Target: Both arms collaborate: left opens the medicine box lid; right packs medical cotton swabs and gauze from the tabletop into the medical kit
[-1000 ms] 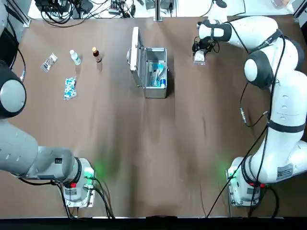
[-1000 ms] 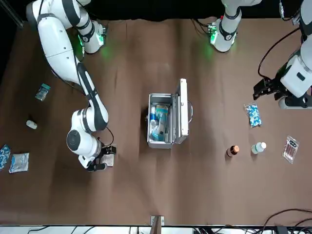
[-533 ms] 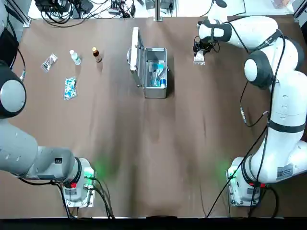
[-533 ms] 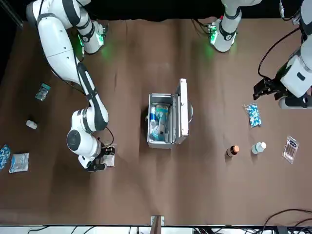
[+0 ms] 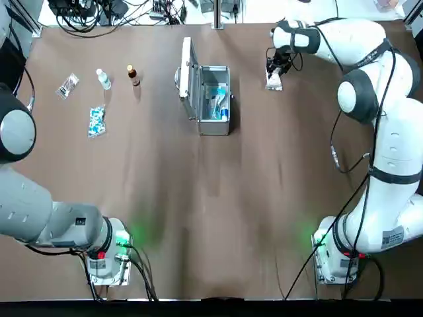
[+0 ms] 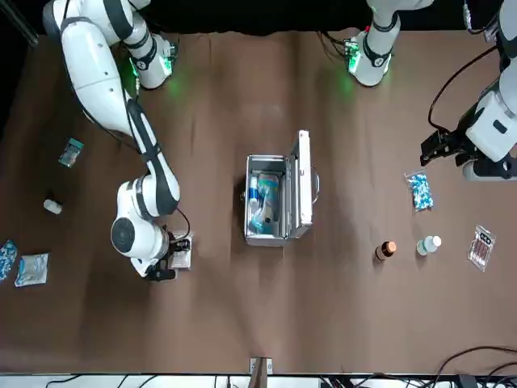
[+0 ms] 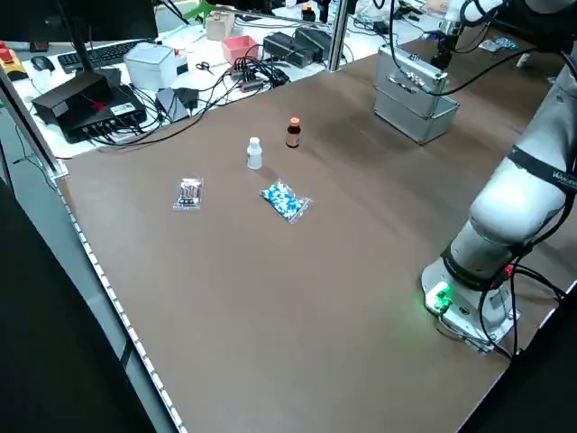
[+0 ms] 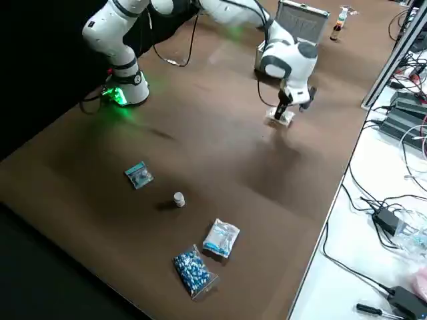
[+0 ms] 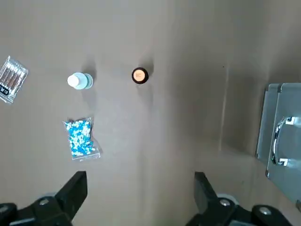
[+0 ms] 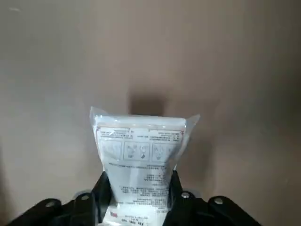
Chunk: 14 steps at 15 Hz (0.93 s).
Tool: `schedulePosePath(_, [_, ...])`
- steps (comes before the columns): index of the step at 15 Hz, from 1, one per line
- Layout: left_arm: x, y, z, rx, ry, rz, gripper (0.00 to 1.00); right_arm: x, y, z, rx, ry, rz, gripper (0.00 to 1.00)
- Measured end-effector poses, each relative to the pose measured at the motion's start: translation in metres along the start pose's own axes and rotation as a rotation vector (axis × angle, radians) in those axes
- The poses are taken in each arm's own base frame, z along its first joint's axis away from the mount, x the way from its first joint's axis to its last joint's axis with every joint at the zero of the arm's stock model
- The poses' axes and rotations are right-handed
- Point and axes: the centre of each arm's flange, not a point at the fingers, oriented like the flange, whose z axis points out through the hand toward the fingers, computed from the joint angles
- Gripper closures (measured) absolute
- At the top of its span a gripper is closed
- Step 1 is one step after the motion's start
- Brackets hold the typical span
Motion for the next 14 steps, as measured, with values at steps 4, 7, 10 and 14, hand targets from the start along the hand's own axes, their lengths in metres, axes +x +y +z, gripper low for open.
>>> schedulePosePath(4, [0.001, -0.002, -0.001, 0.0, 0.009, -0.004, 0.0, -0.031, -0.087, -0.055, 0.017, 0.046, 0.025, 0.46])
schedulePosePath(7, [0.005, -0.017, -0.001, -0.001, 0.033, -0.03, 0.0, -0.062, -0.149, -0.083, 0.058, 0.061, 0.039, 0.46])
schedulePosePath(10, [0.009, -0.024, 0.001, -0.002, 0.046, -0.041, 0.0, -0.087, -0.193, -0.09, 0.102, 0.045, 0.063, 0.46])
schedulePosePath(14, [0.009, -0.022, 0.0, -0.003, 0.049, -0.039, 0.0, -0.106, -0.224, -0.09, 0.148, 0.019, 0.072, 0.42])
